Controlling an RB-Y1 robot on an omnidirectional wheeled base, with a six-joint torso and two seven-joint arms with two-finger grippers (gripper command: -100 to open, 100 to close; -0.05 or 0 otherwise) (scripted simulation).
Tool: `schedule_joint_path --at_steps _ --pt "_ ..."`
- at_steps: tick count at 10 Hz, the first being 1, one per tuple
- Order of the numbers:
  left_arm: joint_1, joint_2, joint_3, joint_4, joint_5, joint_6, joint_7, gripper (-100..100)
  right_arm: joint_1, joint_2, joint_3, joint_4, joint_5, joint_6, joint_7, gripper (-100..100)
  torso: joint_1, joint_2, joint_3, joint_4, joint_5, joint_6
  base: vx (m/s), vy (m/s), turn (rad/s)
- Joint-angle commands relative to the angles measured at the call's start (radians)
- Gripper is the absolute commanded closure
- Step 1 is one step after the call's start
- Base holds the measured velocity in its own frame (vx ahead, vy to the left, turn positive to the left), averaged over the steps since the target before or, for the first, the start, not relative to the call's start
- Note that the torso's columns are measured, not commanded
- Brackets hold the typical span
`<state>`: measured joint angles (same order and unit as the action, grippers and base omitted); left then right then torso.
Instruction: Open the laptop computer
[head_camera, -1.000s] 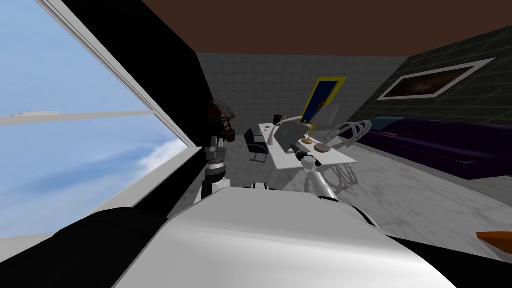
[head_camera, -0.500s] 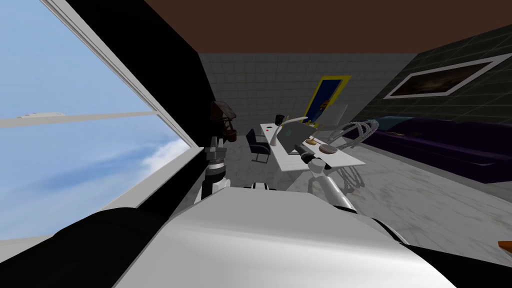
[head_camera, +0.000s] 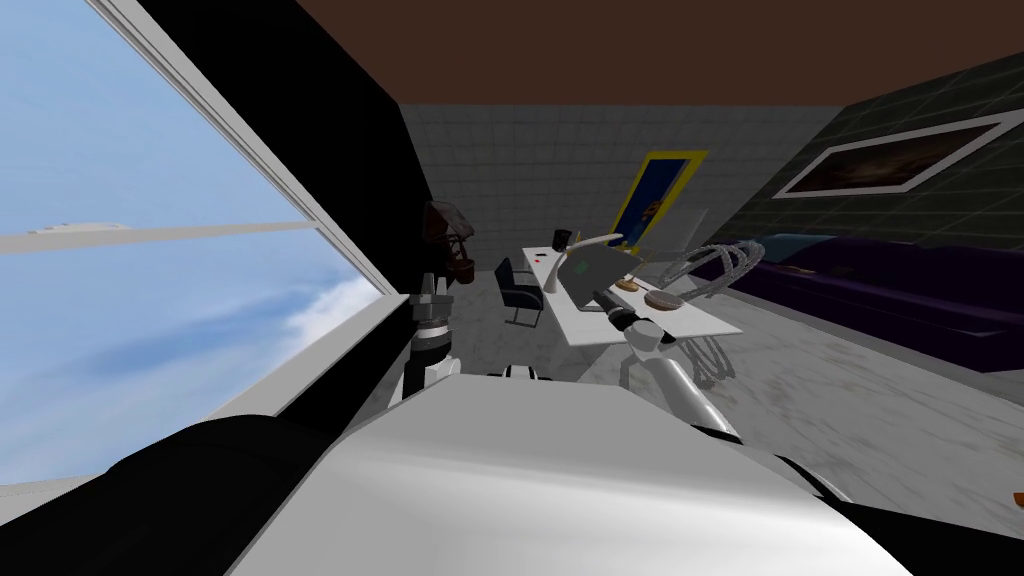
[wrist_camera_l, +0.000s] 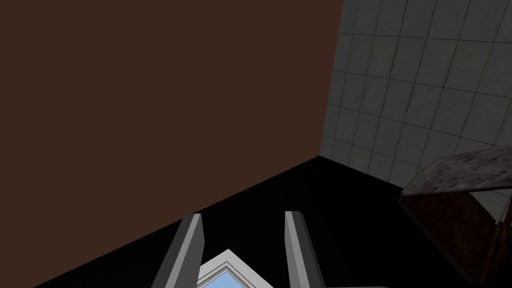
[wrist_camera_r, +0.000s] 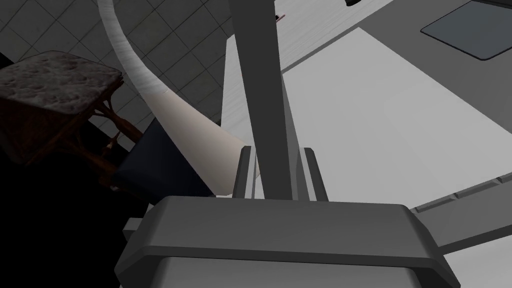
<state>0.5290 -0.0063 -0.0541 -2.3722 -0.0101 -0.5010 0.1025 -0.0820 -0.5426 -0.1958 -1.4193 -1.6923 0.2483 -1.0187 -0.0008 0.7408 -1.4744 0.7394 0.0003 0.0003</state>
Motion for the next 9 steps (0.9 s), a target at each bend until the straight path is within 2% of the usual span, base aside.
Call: schedule_joint_path --at_steps 1,7,9 --pt "0.000 0.000 0.000 0.000 0.000 0.000 0.000 0 0.017 -0.029 -0.002 0.001 -0.049 0.014 -0.059 100 -0.001 -0.001 -0.001 0.000 0.000 0.001 0.050 -0.009 -0.014" --pt "0.000 0.000 0.000 0.000 0.000 0.000 0.000 0 0.068 -0.118 -0.008 0.003 -0.197 0.056 -0.229 100 -0.003 -0.007 -0.004 -0.004 -0.003 0.001 0.065 -0.020 -0.014" --pt "0.000 0.000 0.000 0.000 0.000 0.000 0.000 0 0.077 -0.132 -0.009 0.004 -0.222 0.063 -0.264 100 -0.003 -0.006 -0.003 -0.004 -0.003 0.000 0.032 -0.011 -0.006"
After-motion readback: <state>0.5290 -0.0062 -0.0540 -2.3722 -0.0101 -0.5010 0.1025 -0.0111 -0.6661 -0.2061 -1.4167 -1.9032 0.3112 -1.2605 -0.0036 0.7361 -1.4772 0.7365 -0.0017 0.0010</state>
